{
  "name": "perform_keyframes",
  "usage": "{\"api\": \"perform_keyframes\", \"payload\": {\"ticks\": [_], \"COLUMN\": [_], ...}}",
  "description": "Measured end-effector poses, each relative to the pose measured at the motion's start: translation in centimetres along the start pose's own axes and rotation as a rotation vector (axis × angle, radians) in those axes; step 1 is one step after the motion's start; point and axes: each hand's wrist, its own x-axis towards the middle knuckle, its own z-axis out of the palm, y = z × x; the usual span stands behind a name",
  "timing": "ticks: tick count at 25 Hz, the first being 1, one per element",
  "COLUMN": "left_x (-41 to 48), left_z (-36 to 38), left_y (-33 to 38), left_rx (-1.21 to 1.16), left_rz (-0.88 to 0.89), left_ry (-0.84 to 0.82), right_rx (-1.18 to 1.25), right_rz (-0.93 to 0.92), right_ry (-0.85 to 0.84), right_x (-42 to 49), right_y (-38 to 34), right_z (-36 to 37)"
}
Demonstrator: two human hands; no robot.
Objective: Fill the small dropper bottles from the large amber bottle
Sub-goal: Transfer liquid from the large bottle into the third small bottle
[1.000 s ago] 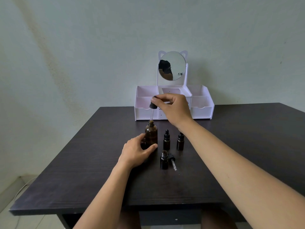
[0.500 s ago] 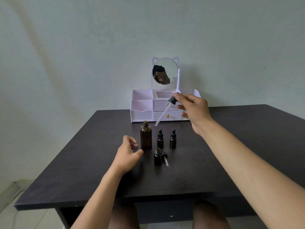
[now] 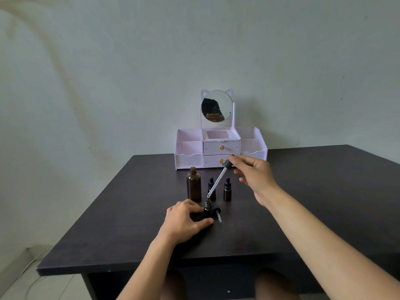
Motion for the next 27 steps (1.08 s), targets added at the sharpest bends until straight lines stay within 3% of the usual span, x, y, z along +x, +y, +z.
{"api": "perform_keyframes", "payload": {"ticks": [27], "left_x": [-0.26], "left_z": [-0.17], "left_y": [0.44], "left_rx": [0.028], "left_rz": [-0.004], "left_ry": [-0.012], "right_rx": [-0.055], "right_rz": [-0.046], "right_ry": [-0.049], "right_x": [0.05], "right_y": [0.86], "right_z": [0.06]}}
